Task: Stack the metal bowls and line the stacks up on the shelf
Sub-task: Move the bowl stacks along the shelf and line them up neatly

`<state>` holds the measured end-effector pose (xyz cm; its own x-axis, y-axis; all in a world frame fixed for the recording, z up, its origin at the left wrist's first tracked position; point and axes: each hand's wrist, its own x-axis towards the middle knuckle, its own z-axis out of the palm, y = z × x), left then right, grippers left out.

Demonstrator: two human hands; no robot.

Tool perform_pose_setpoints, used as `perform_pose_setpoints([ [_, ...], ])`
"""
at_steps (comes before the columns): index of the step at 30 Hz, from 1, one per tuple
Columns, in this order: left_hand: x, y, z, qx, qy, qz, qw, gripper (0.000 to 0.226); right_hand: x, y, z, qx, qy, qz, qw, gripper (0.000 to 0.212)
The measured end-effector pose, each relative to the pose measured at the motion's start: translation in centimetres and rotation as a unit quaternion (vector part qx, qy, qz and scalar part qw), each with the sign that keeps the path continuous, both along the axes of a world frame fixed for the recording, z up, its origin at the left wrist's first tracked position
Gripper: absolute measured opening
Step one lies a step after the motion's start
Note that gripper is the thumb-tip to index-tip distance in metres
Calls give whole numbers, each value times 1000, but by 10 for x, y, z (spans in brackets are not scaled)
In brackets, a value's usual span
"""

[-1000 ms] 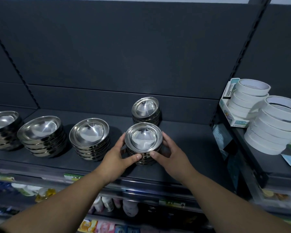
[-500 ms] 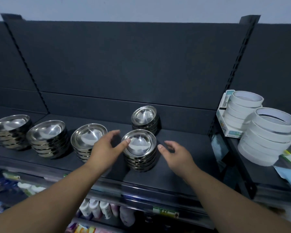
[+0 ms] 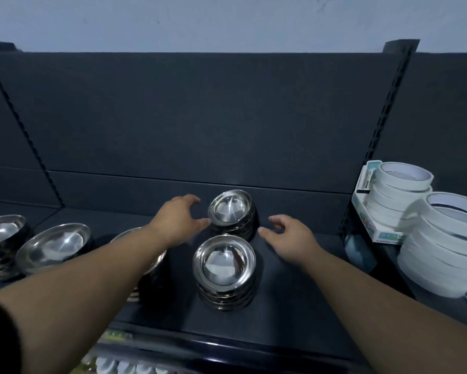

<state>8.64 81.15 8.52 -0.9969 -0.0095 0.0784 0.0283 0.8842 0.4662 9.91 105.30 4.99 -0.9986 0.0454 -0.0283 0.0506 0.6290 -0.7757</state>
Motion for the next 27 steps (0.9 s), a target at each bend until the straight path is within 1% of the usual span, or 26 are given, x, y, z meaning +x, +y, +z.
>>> perform_pose_setpoints([
  [3,-37,-8,0,-25,-37,-38,998,79,-19,-8,3,16,-13,-9,1000,58],
  [6,-71,-14,-3,-27,-76,-85,993,88,-38,-16,3,30,-26,-17,999,64],
  [9,-100,-21,-9,-25,-102,-144,984,93,-55,-25,1,28,-34,-26,999,71],
  [12,-124,-27,-18,-42,-131,-196,971,98,-67,-33,-4,11,-54,-26,998,80],
  [15,-139,-31,-29,-47,-158,-237,957,99,-76,-40,-11,8,-72,-17,997,86],
  [19,-146,-32,-40,-5,-180,-295,938,84,-86,-44,-21,-7,-87,-2,996,91],
  [20,-148,-32,-45,8,-185,-305,934,86,-88,-45,-24,-17,-93,1,995,95],
  [23,-152,-33,-61,40,-200,-325,923,98,-93,-47,-36,-50,-112,6,992,119],
  [24,-152,-33,-64,50,-208,-328,920,97,-94,-47,-39,-61,-114,7,992,124],
  [25,-152,-33,-66,64,-215,-330,917,95,-95,-46,-41,-71,-113,10,991,125],
  [27,-151,-32,-69,97,-223,-333,911,93,-94,-48,-42,-88,-105,14,990,119],
])
